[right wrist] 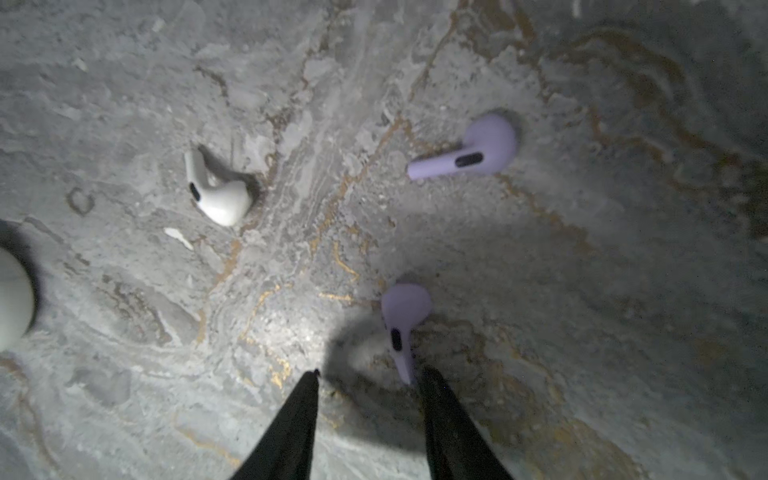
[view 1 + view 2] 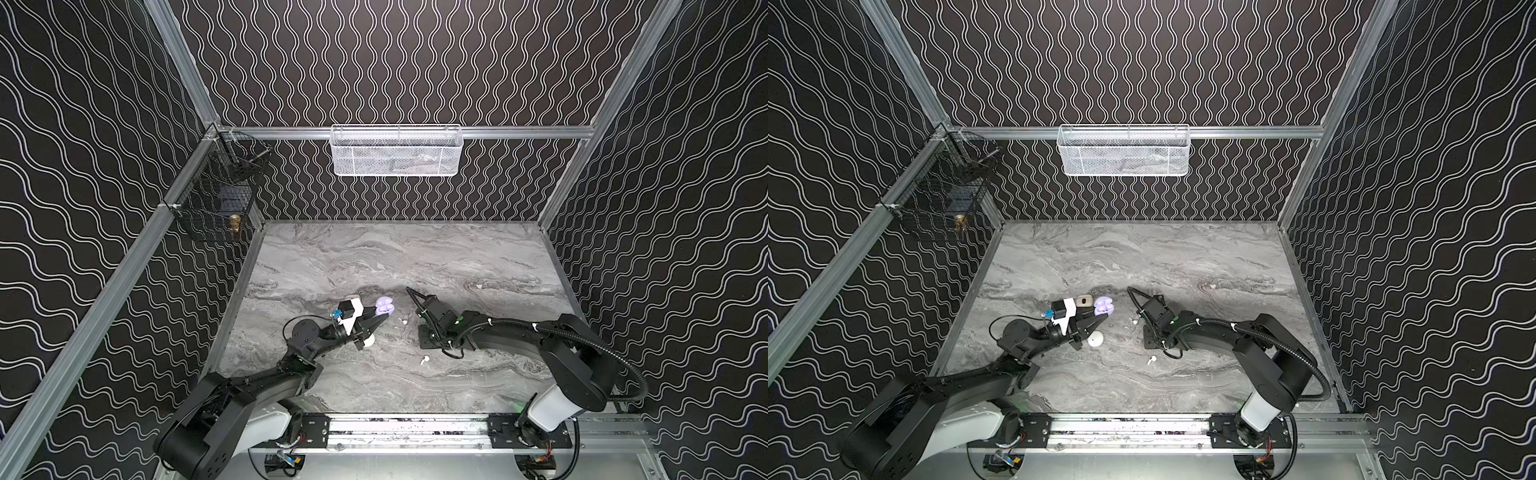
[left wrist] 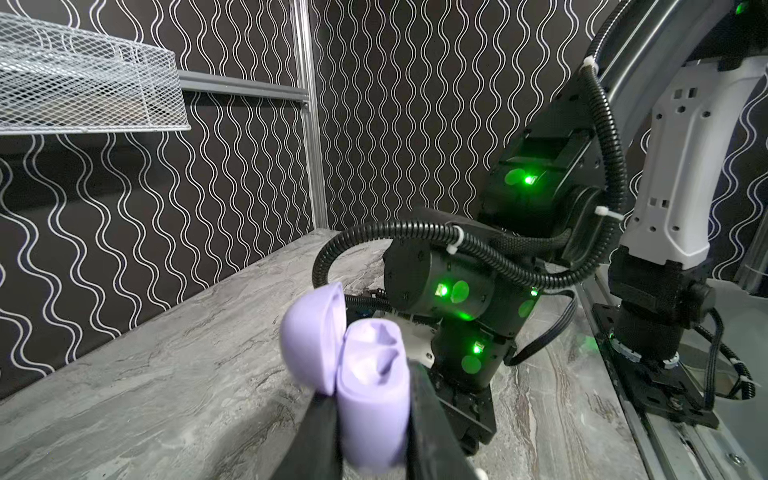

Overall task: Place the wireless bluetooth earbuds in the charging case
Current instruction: 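Move the right gripper over the nearer lavender earbud on the table, then lower the right gripper and close it on the lavender earbud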

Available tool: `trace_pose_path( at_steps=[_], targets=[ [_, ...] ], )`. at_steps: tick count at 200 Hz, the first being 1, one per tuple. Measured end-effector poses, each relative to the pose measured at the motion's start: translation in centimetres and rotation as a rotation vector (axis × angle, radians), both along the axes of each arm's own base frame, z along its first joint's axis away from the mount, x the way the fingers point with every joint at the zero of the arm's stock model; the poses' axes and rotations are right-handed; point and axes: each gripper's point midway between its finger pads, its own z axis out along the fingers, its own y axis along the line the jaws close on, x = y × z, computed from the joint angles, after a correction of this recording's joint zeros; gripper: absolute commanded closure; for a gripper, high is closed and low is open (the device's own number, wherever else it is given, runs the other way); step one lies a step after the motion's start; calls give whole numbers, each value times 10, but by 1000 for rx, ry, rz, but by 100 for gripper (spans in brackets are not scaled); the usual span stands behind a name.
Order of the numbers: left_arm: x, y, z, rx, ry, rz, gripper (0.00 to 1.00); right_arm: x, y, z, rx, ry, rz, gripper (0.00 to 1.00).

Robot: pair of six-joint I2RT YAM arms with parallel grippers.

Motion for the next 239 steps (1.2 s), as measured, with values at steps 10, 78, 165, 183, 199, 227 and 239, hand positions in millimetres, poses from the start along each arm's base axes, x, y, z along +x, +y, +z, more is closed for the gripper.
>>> trace_pose_path(
  at_steps=[10, 78, 165, 183, 199, 227, 239],
  targets=[
    [-1, 1, 3, -3, -9, 0, 100, 1, 1, 0, 4, -4, 0, 61],
    [-2, -1, -1, 11, 4, -2, 100, 0, 3, 2, 20, 0, -2, 62],
    [-1, -1, 0, 18, -9, 3, 100, 4, -5, 12, -4, -29, -40, 60],
    [-1, -1, -1, 19, -10, 4, 100, 5, -10, 15, -19, -43, -57, 55],
    [-1, -1, -1, 19, -10, 4, 100, 7, -13, 16, -32, -49, -64, 52],
    [-1, -1, -1, 21, -8, 4, 100, 13, -8, 17, -41, -54, -68, 51],
    [-1, -1, -1, 20, -8, 4, 100, 15, -6, 15, -44, -51, -67, 51]
  ],
)
